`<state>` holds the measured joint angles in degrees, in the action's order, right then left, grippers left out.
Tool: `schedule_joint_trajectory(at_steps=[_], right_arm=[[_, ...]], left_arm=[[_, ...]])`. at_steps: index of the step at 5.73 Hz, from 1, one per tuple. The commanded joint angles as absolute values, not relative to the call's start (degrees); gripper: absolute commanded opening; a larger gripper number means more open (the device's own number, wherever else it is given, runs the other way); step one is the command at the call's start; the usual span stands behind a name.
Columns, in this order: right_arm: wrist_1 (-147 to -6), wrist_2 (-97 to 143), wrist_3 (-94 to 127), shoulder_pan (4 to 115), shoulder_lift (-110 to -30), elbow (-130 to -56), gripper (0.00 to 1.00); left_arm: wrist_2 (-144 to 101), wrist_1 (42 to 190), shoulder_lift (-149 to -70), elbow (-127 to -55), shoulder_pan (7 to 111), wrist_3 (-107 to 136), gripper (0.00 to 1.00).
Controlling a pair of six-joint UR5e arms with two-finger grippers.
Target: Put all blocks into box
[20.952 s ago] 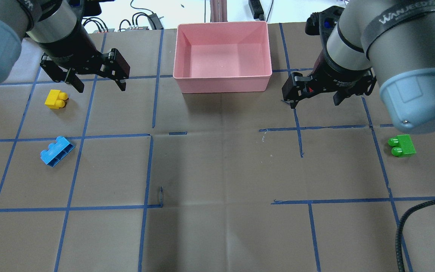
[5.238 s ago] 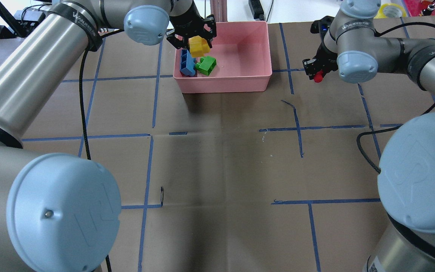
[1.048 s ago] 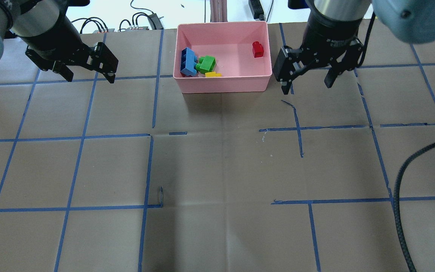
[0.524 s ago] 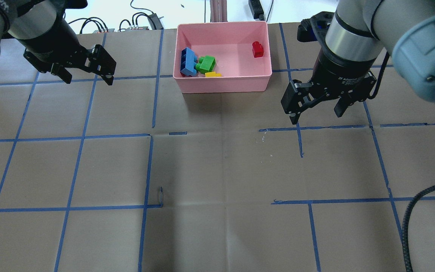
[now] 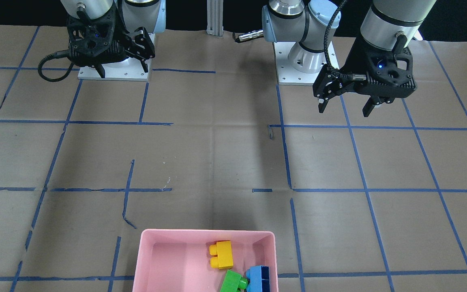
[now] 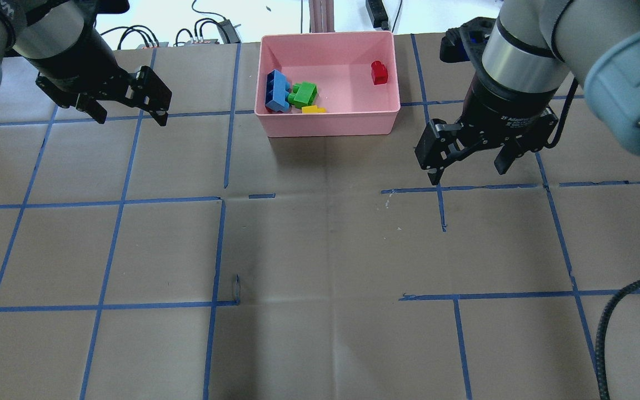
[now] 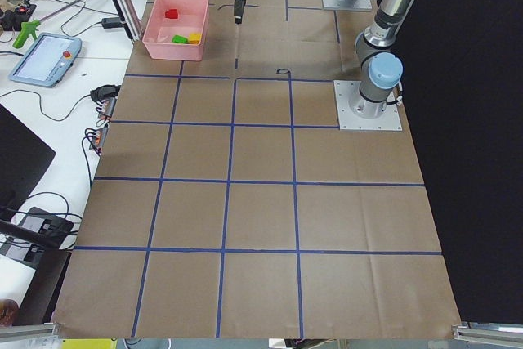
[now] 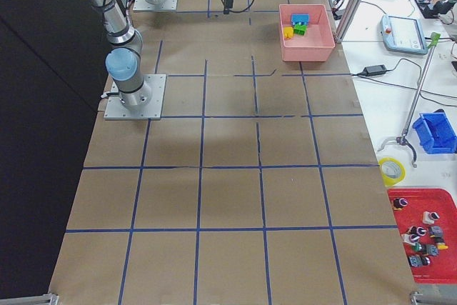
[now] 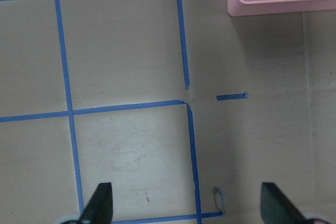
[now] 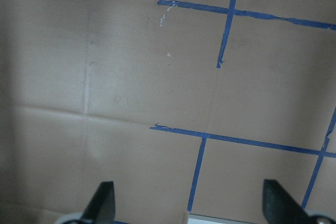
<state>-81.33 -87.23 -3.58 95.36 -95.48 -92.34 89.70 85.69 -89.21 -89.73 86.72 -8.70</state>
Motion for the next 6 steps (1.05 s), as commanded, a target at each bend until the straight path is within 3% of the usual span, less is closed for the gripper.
schedule_joint_trajectory(at_steps=[1, 6], right_arm=[[-82.0, -86.9, -3.3, 95.4, -96.3, -94.7, 1.00], [-86.0, -86.9, -3.3, 95.4, -95.9, -95.7, 1.00]], left_arm=[[89.6, 85.7, -89.3, -89.7, 86.7, -8.7, 0.99], [89.6, 85.6, -89.0, -90.2, 86.7, -8.8, 0.99]])
